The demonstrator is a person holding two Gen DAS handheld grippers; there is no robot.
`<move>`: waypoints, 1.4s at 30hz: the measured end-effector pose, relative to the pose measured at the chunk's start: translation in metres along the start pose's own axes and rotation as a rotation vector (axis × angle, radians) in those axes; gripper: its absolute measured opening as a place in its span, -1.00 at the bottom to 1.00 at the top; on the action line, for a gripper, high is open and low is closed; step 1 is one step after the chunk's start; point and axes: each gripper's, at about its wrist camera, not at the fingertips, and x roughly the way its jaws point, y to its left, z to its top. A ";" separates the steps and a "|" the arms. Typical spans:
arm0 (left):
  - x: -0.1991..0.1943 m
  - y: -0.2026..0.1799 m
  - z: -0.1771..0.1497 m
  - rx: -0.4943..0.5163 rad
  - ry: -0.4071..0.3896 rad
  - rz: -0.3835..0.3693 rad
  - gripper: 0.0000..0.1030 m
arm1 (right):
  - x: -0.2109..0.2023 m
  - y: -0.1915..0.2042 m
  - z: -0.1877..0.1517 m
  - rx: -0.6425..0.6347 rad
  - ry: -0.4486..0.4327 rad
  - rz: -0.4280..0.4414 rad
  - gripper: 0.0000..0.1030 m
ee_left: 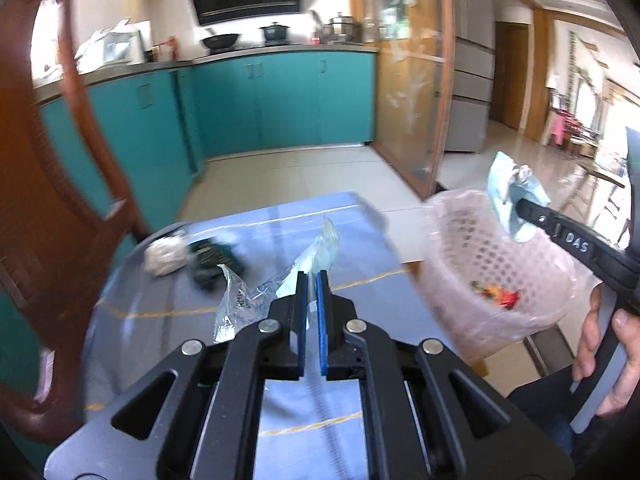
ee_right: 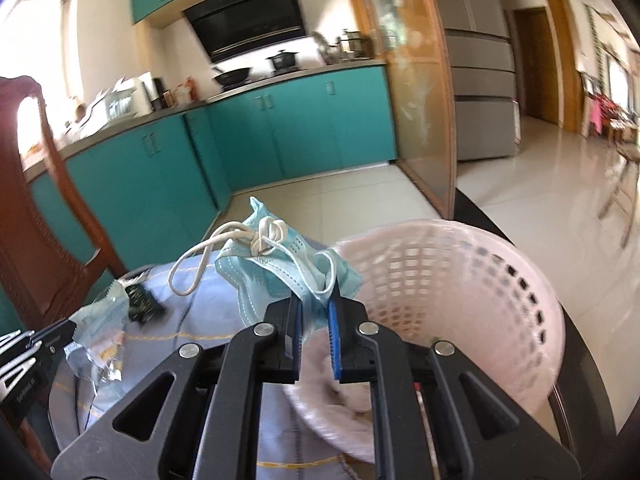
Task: Collect trash
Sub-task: 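Drop the packaging and face mask into the wastebasket with both tools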
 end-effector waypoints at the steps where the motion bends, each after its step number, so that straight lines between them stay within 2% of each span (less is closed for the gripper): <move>1: 0.004 -0.011 0.006 0.013 -0.001 -0.028 -0.89 | -0.002 -0.006 0.001 0.011 -0.005 -0.017 -0.77; 4: 0.015 -0.038 0.017 0.049 -0.010 -0.089 -0.89 | -0.009 -0.038 0.005 0.049 -0.016 -0.134 -0.77; 6: 0.024 -0.060 0.024 0.075 -0.011 -0.133 -0.89 | -0.009 -0.053 0.005 0.061 0.001 -0.211 -0.77; 8: 0.033 -0.082 0.030 0.098 -0.009 -0.177 -0.89 | -0.007 -0.072 0.002 0.104 0.029 -0.252 -0.77; 12: 0.051 -0.120 0.040 0.145 -0.002 -0.245 -0.89 | -0.003 -0.090 -0.004 0.130 0.074 -0.278 -0.77; 17: 0.071 -0.156 0.045 0.198 -0.003 -0.314 -0.89 | 0.002 -0.097 -0.006 0.151 0.093 -0.265 -0.77; 23: 0.076 -0.177 0.054 0.230 -0.012 -0.341 -0.89 | 0.008 -0.088 -0.005 0.136 0.111 -0.235 -0.77; 25: 0.083 -0.180 0.052 0.256 0.013 -0.345 -0.86 | 0.009 -0.089 -0.005 0.141 0.122 -0.228 -0.77; 27: 0.088 -0.182 0.049 0.272 0.028 -0.334 -0.43 | 0.011 -0.090 -0.006 0.153 0.138 -0.231 -0.70; 28: 0.089 -0.182 0.047 0.272 0.026 -0.318 0.03 | 0.011 -0.091 -0.006 0.161 0.142 -0.231 -0.57; 29: 0.089 -0.179 0.045 0.263 0.013 -0.301 0.23 | 0.012 -0.093 -0.006 0.172 0.148 -0.232 -0.48; 31: 0.088 -0.171 0.045 0.252 0.012 -0.296 0.24 | 0.013 -0.094 -0.006 0.181 0.152 -0.232 -0.39; 33: 0.084 -0.162 0.046 0.238 0.004 -0.283 0.34 | 0.012 -0.095 -0.007 0.184 0.150 -0.229 -0.27; 35: 0.080 -0.150 0.049 0.215 -0.017 -0.249 0.53 | 0.011 -0.094 -0.007 0.186 0.147 -0.227 -0.12; 37: 0.075 -0.134 0.053 0.180 -0.034 -0.224 0.59 | 0.011 -0.093 -0.006 0.188 0.144 -0.226 -0.03; 40: 0.070 -0.095 0.057 0.102 -0.050 -0.147 0.64 | 0.011 -0.089 -0.005 0.190 0.138 -0.225 0.11; 42: 0.071 -0.066 0.054 0.062 -0.047 -0.055 0.66 | 0.012 -0.088 -0.006 0.190 0.136 -0.218 0.12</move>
